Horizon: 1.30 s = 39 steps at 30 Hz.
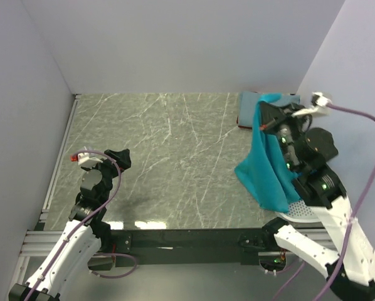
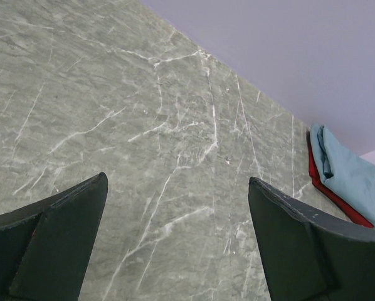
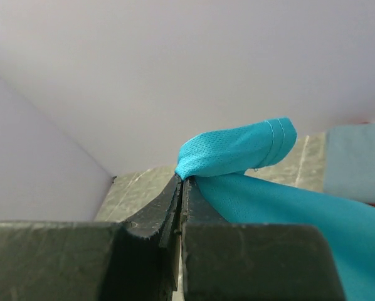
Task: Fold and stack the t-shirts
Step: Grab the tshirt from the pile, then move the tshirt to the center of the board
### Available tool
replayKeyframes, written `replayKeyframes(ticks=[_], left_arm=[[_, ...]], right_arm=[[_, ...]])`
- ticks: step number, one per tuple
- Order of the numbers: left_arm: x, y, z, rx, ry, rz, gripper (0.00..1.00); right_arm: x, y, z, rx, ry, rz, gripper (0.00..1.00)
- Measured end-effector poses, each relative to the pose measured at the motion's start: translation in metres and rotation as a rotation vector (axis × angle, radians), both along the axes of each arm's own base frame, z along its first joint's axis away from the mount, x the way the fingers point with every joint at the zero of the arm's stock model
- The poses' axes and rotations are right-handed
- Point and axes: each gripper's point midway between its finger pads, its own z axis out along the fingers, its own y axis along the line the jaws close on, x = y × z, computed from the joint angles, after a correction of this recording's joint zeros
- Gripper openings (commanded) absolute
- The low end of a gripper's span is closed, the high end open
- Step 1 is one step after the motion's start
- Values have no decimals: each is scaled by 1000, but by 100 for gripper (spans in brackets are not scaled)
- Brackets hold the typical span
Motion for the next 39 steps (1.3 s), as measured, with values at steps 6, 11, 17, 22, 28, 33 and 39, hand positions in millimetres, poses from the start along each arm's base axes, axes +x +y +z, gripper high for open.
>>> replayKeyframes(ticks=[6, 11, 17, 22, 28, 33, 39], left_arm=[[0, -1, 0, 0, 0, -7, 99], [0, -2, -2, 2, 8, -8, 100], [3, -3, -14, 13, 50, -10, 100], [3, -3, -15, 14, 56, -11, 99], [2, -2, -12, 12, 44, -9, 99], [2, -2, -10, 10, 37, -6, 99], [2, 0, -9, 10, 31, 5, 99]], right_arm=[[21, 60, 16, -81, -4, 100, 0], [31, 111, 31, -147, -20, 180, 0], [36, 156, 68, -172, -82, 245, 0], [42, 185, 98, -180, -137, 274, 0], [55, 214, 133, -179, -196, 293, 0], [67, 228, 154, -180, -239, 280, 0], [78, 227, 135, -225, -210, 227, 0]])
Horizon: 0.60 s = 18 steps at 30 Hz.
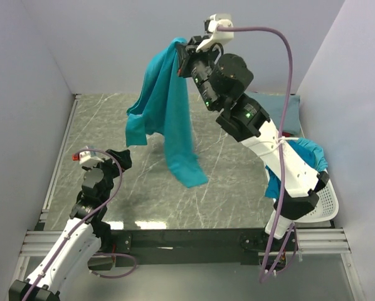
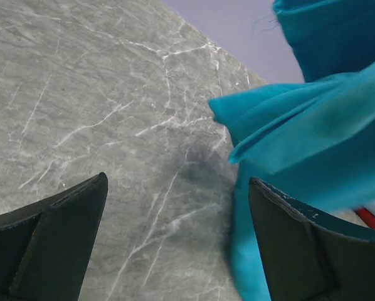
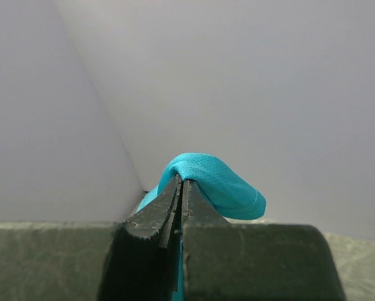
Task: Fold and stack the t-shirts
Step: Move the tshirt to the center of the board
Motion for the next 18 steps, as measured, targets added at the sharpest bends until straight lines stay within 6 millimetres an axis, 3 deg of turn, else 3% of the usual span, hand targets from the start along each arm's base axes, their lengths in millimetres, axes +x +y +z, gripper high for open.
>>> replayKeyframes(ticks=[5, 8, 9, 11, 12, 13, 15, 18], left_arm=[[1, 1, -3, 4, 11, 7, 100], [2, 1, -9, 10, 31, 6, 100], [2, 0, -11, 13, 39, 6, 99], [3, 0, -16, 20, 56, 1, 99], [3, -1, -17, 22, 62, -2, 99], [3, -2, -19, 23, 68, -6, 99], [4, -4, -20, 23, 70, -19, 98], [6, -9, -21, 22, 75, -40, 97]], right_arm=[[28, -8, -41, -37, 58, -110, 0], [70, -22, -74, -36, 130, -173, 2], [90, -34, -85, -23, 156, -201, 23], [130, -56, -117, -3, 231, -255, 46], [150, -68, -139, -1, 280, -278, 70], [168, -81, -165, -4, 337, -300, 79], [188, -104, -223, -42, 457, -334, 83], [184, -111, -311, -105, 631, -323, 83]])
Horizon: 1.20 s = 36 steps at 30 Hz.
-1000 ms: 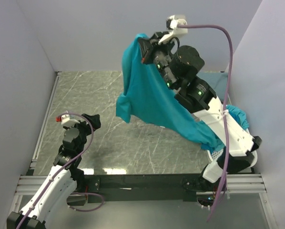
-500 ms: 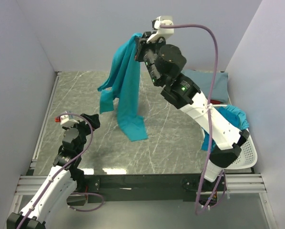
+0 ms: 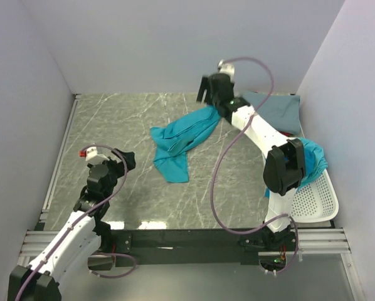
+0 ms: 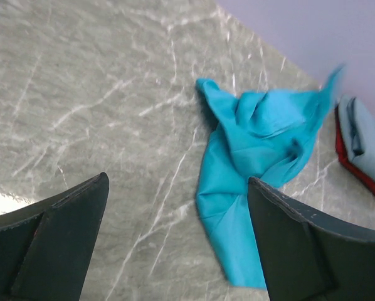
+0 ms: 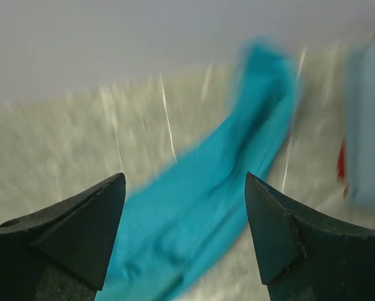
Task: Fold and stack the t-shirts
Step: Move the tshirt to the center of the board
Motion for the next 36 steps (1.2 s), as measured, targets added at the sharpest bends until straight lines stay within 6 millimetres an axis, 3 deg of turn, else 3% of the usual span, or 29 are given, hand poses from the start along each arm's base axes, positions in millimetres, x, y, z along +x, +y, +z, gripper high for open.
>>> replayKeyframes(ticks=[4, 6, 8, 11, 16, 25, 36], left_arm=[[1, -15, -13, 18, 56, -45, 95], [1, -25, -20, 34, 88, -74, 95], [2, -37, -25, 51, 118, -105, 93], [5, -52, -30, 74, 156, -137, 91], [9, -65, -38, 89, 198, -171, 87], [17, -87, -58, 97, 294, -252, 84], [23, -100, -98, 125, 426, -295, 81]], right_arm=[[-42, 18, -104, -3, 214, 97, 82], [-63, 24, -137, 6, 290, 134, 81], [-78, 29, -157, 26, 336, 164, 81], [-89, 30, -166, 55, 354, 179, 81], [-98, 29, -160, 95, 322, 193, 81], [-93, 27, -167, 151, 331, 195, 80], [-92, 26, -218, 144, 440, 178, 75]])
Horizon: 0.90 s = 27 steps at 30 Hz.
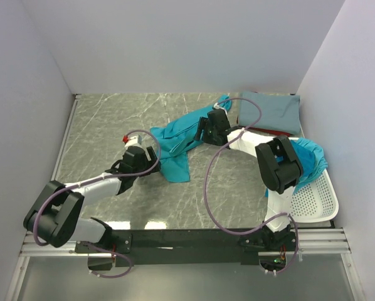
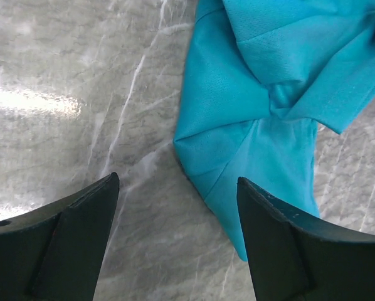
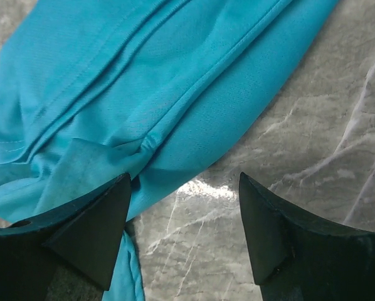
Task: Fold and stack the t-shirts
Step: Move the tshirt to the center of the board
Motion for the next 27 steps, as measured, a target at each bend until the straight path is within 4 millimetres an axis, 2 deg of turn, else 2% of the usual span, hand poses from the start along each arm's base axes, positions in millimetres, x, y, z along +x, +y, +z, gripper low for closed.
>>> replayKeyframes(ticks=[11, 15, 18, 20, 23, 24, 25, 27], left_arm=[[7, -18, -8, -16, 17, -45, 69], [9, -20, -11, -23, 20, -46, 51], [10, -21, -16, -23, 25, -47, 50], [11, -22, -21, -22, 31, -46, 48], [18, -27, -23, -43, 19, -37, 33], [21, -28, -24, -51, 13, -33, 24], [22, -29, -24, -56, 10, -31, 19], [24, -30, -27, -61, 10, -26, 0]], right_arm=[[7, 5, -17, 1, 30, -1, 68], [8, 9, -16, 16, 34, 7, 63], [8, 11, -15, 27, 34, 10, 51], [7, 12, -16, 33, 39, 17, 38], [7, 15, -20, 41, 47, 27, 18], [6, 15, -21, 41, 50, 31, 13], [6, 16, -21, 44, 53, 31, 4], [5, 17, -21, 47, 54, 38, 0]])
